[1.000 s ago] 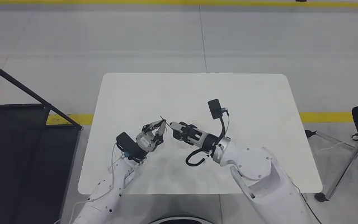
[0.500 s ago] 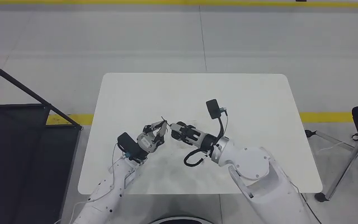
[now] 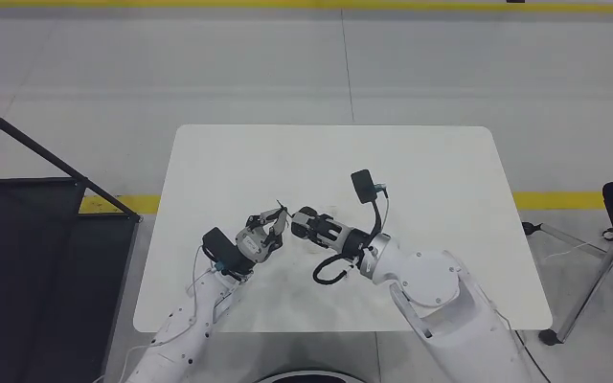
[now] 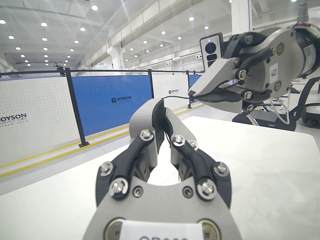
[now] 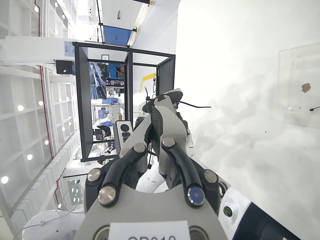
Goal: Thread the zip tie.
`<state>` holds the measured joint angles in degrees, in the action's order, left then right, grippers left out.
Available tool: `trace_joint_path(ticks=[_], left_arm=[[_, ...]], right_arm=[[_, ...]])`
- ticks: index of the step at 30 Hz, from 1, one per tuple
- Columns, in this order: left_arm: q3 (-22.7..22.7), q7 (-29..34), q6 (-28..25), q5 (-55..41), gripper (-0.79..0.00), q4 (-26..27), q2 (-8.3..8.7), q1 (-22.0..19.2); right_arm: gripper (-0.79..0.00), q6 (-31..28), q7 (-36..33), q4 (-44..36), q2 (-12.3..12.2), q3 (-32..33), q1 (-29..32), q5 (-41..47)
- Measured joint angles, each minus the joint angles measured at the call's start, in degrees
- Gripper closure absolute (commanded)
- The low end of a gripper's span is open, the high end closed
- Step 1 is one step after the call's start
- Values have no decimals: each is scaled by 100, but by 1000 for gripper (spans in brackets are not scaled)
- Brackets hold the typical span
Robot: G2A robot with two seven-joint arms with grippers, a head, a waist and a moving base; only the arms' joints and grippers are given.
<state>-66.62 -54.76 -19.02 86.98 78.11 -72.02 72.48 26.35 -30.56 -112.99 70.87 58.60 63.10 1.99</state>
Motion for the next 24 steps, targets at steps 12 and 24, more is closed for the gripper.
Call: trace_joint_path(ticks=[12, 24], left_arm=[[12, -170, -58, 95, 0, -21, 12, -3], [-20, -266, 23, -11, 0, -7, 8, 24]], right_arm=[[0, 155, -59, 18, 11, -24, -50, -73], [0, 422, -104, 54, 37, -151, -189, -237]])
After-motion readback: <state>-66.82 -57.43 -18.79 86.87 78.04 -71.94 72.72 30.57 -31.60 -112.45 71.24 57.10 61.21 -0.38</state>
